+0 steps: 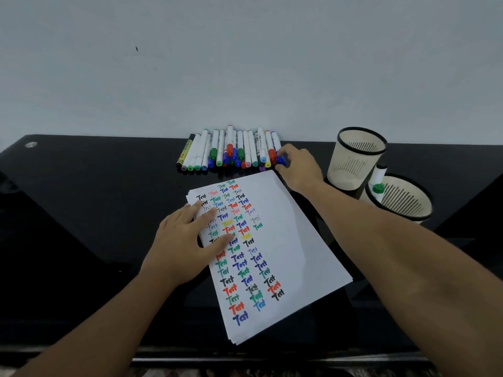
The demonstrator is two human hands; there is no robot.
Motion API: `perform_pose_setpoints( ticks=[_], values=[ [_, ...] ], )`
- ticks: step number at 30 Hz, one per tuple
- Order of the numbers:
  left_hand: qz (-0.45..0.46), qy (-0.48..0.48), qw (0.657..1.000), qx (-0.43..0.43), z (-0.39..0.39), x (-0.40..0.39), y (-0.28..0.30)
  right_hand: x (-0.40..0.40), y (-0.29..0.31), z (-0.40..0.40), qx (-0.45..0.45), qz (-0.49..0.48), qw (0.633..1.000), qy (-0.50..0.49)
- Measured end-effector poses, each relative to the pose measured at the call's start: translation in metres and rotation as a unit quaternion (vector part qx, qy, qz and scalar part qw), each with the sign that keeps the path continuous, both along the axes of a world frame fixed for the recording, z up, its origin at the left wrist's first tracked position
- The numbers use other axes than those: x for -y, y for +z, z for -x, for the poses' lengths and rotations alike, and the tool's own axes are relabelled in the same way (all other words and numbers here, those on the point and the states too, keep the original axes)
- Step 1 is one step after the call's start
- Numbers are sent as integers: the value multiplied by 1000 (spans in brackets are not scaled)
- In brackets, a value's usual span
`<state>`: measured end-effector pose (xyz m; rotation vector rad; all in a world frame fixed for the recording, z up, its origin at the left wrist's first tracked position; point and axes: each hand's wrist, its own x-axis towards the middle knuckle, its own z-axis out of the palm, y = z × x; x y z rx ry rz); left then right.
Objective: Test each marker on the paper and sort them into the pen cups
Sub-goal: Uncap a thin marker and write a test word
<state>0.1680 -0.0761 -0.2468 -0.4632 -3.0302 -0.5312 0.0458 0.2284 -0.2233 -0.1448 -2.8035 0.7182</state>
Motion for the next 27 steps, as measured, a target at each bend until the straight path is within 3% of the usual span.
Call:
perform_pose_setpoints(
  ticks=[8,20,27],
  values=[
    [3,5,1000,6,-4,-2,5,6,-1,4,-44,-32,998,-20],
    [11,4,1000,8,-4,-2,5,7,-3,8,-16,-52,998,-44],
    [11,1,1000,8,-5,-1,4,11,-6,5,-45,-40,996,-63]
  ],
)
